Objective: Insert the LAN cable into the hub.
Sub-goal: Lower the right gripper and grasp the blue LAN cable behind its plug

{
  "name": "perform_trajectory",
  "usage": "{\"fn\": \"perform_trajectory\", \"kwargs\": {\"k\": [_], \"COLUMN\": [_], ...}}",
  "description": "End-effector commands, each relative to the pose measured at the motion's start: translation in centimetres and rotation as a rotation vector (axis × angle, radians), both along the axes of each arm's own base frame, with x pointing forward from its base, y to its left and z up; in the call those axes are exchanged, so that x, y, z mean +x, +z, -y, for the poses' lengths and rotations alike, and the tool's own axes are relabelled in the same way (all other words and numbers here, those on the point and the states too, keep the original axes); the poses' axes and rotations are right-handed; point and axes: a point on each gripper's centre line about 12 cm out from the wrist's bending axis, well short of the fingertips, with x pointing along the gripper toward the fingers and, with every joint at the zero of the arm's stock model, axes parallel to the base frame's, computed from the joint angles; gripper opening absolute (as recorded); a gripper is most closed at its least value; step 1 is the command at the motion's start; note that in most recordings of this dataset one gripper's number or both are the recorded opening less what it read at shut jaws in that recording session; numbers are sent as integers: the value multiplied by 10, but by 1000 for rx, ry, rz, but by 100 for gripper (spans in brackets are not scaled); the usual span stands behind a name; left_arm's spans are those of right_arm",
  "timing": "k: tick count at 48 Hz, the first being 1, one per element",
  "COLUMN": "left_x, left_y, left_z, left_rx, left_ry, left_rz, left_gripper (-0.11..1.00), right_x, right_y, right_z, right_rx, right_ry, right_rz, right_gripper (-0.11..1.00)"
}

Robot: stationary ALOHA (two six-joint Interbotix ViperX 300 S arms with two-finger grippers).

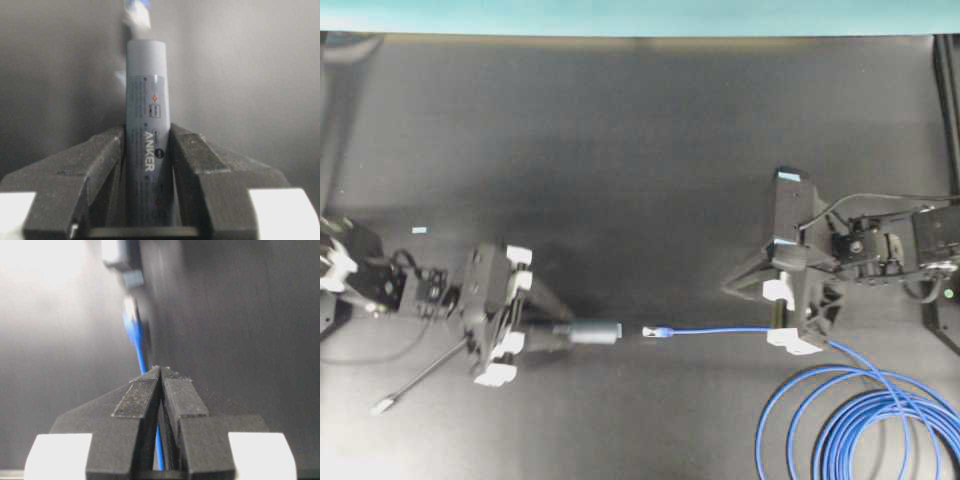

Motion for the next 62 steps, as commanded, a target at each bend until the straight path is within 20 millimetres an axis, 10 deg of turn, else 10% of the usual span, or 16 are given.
{"fn": "perform_trajectory", "kwargs": {"k": [1, 17, 33, 62], "left_x": [11, 18, 17, 18], "left_y": [28, 75, 79, 80], "left_z": [-3, 1, 6, 6], "left_rx": [9, 52, 27, 20], "left_ry": [11, 8, 7, 11], "left_rz": [-21, -266, -268, -268], "left_gripper": [29, 29, 29, 29], "right_x": [7, 24, 42, 55], "right_y": [-6, -53, -87, -111], "right_z": [-9, -19, -27, -34], "right_rx": [9, -1, -17, -39], "right_ry": [18, 41, 66, 95], "right_rz": [16, -8, -15, -12], "right_gripper": [0, 11, 81, 74]}}
